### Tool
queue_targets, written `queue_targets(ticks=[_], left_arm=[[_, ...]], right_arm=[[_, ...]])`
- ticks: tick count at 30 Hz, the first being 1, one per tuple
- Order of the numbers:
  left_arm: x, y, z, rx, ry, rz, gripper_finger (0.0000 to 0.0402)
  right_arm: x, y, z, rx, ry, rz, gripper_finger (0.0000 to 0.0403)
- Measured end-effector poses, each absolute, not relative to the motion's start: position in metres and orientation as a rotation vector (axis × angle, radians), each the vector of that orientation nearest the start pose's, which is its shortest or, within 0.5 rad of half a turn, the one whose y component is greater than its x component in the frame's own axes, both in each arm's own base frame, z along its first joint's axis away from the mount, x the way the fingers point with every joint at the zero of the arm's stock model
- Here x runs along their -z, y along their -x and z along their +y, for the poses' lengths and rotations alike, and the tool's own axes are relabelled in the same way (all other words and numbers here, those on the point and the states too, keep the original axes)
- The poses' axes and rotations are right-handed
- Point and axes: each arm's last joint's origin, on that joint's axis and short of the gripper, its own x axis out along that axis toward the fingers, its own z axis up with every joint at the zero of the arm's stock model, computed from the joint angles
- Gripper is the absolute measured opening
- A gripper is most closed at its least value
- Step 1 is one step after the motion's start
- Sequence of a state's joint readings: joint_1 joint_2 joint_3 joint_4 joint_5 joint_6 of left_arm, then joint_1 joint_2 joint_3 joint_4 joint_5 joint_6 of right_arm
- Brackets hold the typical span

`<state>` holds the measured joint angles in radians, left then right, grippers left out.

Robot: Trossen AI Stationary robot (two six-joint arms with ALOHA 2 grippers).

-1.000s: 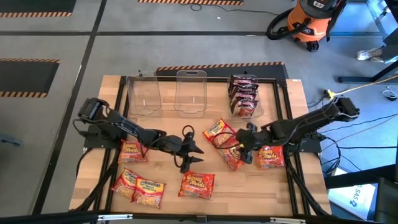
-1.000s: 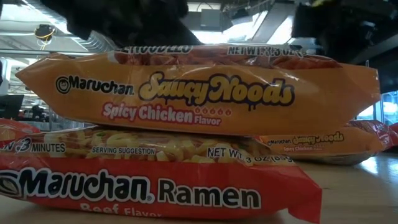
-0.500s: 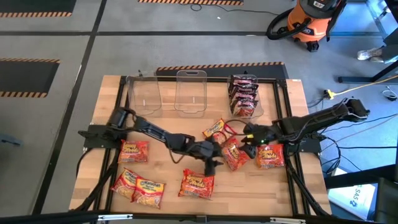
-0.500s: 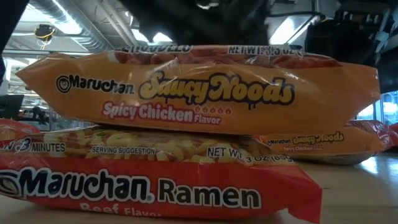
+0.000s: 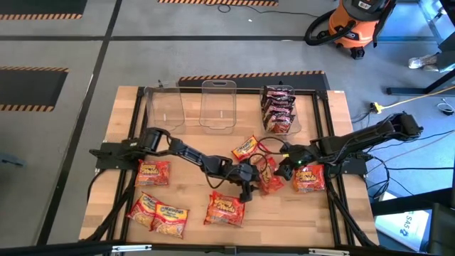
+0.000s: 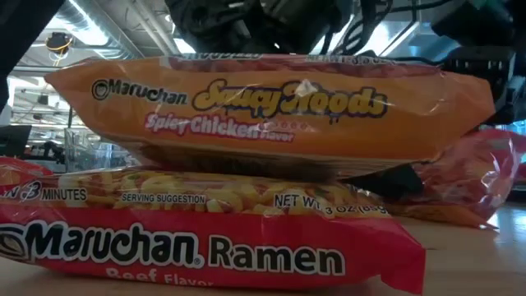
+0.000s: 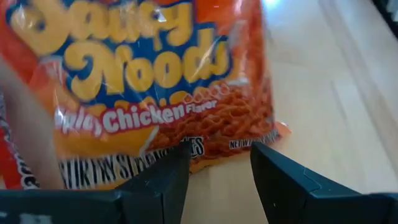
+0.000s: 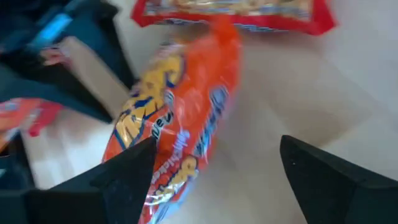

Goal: Sort Maruchan noodles
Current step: Put the orange noodle pack into the middle transparent bin

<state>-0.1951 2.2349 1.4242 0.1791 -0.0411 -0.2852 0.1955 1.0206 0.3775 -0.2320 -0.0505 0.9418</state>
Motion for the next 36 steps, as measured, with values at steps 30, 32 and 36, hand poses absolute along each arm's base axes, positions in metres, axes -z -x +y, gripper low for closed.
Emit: queue_targets(ticks=[30,32,36], left_arm=[[-0.117,-0.466,-0.085,0.049,0.203,0.629,0.0165],[-0.117,-0.466,-0.085,0.050,0.203,0.630,0.0165],[-0.119,-0.466,-0.086,0.060,0.205,0.630,0.0165]], right_arm=[[-0.126,-0.200,0.046,0.123,-1.085,0.833,0.0261],[-0.126,-0.199,0.046,0.122,-1.077,0.832,0.0228],[-0.126,-0.200,0.046,0.107,-1.038,0.825,0.0162]])
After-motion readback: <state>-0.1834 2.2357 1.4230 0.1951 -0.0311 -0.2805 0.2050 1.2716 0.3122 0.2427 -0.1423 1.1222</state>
